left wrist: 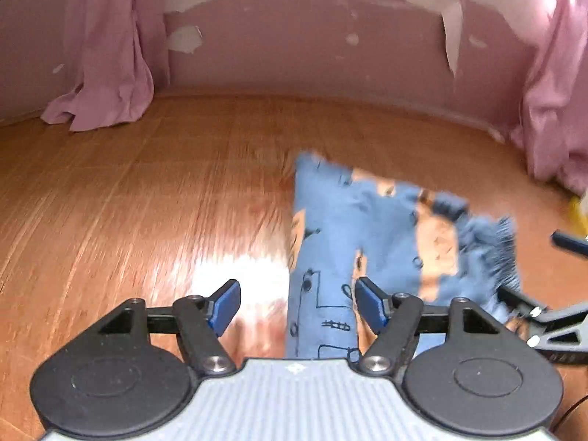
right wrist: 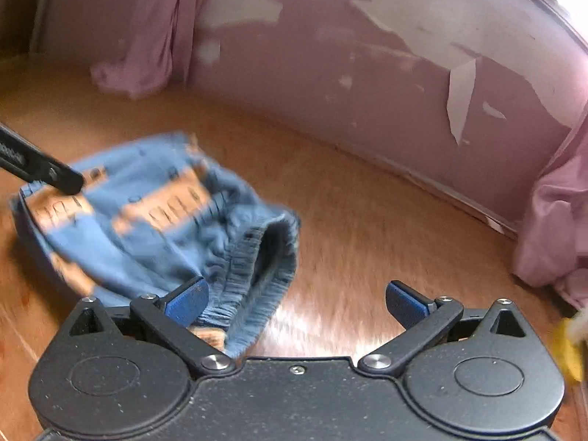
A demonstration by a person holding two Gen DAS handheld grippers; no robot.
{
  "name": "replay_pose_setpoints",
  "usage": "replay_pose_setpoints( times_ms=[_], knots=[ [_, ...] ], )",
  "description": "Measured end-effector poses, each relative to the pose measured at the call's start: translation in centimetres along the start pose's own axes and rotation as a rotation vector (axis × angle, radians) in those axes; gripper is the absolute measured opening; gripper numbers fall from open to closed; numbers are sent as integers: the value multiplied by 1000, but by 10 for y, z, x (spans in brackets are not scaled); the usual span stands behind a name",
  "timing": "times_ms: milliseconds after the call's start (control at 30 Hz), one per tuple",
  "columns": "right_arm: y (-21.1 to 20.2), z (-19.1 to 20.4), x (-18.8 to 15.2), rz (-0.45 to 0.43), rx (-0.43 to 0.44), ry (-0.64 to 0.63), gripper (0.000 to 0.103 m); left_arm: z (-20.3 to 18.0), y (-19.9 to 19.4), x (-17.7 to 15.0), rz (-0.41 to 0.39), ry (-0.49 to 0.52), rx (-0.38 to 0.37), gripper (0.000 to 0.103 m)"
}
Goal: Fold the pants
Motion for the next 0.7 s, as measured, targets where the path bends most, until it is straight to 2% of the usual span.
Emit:
replay_pose_setpoints(
  times_ms=[167,300,367,400,467,567,700],
  knots=[
    [-15,-6,2,-7,-45,1,102,-6,-11,-7,-39,135,-16,79],
    [-32,-11,24,-115,-68,14,102,-9,-19,20,-141,168,-54,84],
    [-19,-8,43,-122,-81,-16,102,-11,-12,41,-179,185,-30,84],
    [-10,-6,47,-114,-95,-35,102,-11,-4,51,-176,178,-12,85],
    [15,0,49,-84,-130,-83,102,-11,24,66,-123,180,10,85],
    [48,2,37,-6,-172,-147,102,-6,71,67,-55,251,133,82],
    [47,-20,27,14,-178,-41,102,16,78,67,-69,185,135,85]
  ],
)
Point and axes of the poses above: each gripper's, at about its wrist camera, not at the fingertips, and y roughly the way its jaws point, z to its left, x to its top, the point moved 4 cm from there along y, roughly the way its jaws point, and after that the axes turned 1 degree about -z, right-handed, at the moved point
